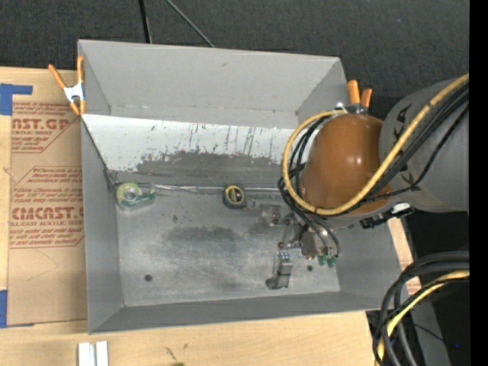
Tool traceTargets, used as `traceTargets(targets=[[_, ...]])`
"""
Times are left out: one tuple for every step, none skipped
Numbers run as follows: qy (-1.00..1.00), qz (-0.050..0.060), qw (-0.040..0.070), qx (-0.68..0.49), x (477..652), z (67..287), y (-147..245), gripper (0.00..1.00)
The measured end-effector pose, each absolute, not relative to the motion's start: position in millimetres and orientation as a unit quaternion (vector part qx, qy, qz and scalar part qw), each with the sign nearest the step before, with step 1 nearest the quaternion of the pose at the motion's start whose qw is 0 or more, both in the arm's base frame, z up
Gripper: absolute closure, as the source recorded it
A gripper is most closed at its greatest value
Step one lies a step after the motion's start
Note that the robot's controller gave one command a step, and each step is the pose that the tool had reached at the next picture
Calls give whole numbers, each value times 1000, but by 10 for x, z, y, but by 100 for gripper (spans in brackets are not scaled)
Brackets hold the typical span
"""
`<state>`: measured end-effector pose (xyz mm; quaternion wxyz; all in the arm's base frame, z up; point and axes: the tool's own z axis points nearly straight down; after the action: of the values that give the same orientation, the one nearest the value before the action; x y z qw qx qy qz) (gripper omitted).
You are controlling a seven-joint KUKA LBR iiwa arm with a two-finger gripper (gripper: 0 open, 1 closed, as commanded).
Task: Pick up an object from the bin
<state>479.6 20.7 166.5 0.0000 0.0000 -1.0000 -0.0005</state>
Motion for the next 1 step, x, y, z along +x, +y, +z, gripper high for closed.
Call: traceTargets(targets=[[-1000, 2, 0, 17, 5255, 1137, -568, 0]])
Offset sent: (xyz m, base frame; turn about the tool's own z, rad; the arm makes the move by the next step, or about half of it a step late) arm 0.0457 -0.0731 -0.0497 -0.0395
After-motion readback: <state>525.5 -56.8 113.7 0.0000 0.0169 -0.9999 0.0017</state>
